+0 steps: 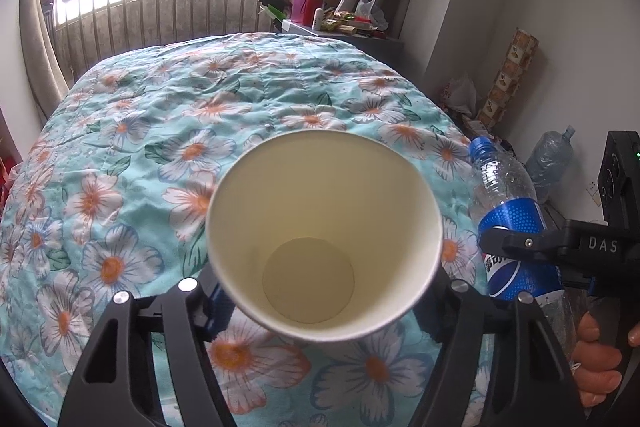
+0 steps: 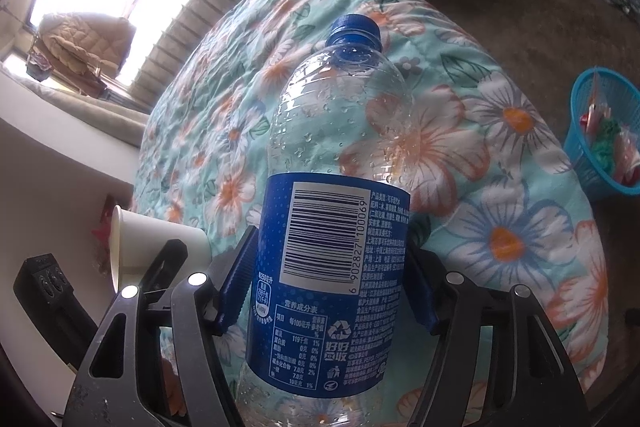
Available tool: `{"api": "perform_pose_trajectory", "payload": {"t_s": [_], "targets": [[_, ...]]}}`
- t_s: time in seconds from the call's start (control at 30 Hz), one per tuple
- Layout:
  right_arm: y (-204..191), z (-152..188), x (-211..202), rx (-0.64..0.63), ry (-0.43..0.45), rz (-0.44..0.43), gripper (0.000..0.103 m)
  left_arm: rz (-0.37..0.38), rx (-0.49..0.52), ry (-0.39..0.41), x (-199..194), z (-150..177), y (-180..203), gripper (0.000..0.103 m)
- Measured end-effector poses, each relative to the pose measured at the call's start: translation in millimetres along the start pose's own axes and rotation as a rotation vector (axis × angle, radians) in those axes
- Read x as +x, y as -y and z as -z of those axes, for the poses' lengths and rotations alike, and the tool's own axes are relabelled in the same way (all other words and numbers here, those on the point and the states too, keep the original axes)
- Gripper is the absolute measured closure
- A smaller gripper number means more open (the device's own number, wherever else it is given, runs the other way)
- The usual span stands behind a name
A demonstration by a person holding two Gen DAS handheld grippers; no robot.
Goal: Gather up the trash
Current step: 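Hold the paper cup in the left tool while the right tool holds the bottle, then carry the bottle and cup to the blue basket and open both tools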
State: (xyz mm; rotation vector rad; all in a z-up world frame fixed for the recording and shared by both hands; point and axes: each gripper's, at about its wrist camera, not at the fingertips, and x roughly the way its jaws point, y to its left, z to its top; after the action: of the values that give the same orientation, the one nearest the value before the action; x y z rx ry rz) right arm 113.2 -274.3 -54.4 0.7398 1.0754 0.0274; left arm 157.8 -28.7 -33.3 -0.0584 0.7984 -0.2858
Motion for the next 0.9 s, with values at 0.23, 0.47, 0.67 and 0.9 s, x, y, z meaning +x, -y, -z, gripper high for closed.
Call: {"api": "perform_pose_trajectory", "payload": {"t_s": [0.23, 0.47, 0.67, 0.9], "targets": [[3.8, -1.2, -1.8, 0.006, 0.000, -0.011, 0.043, -0.006, 0.007, 0.004, 0.7, -0.2, 0.7, 0.041], [6.2, -1.9, -4.4, 0.012, -0.001, -0.018, 0.044, 0.005, 0.000, 0.016, -3.6, -1.0, -2.7, 0.042], [10.4, -1.1, -9.4, 0.037, 0.007, -0.027, 0.045, 0.018, -0.032, 0.033, -9.8, -2.8, -13.4, 0.042], [18.1, 6.5, -14.5, 0.086, 0.030, -0.107, 0.046, 0.026, -0.015, 0.042, -19.8, -6.9, -14.2, 0.042]]}}
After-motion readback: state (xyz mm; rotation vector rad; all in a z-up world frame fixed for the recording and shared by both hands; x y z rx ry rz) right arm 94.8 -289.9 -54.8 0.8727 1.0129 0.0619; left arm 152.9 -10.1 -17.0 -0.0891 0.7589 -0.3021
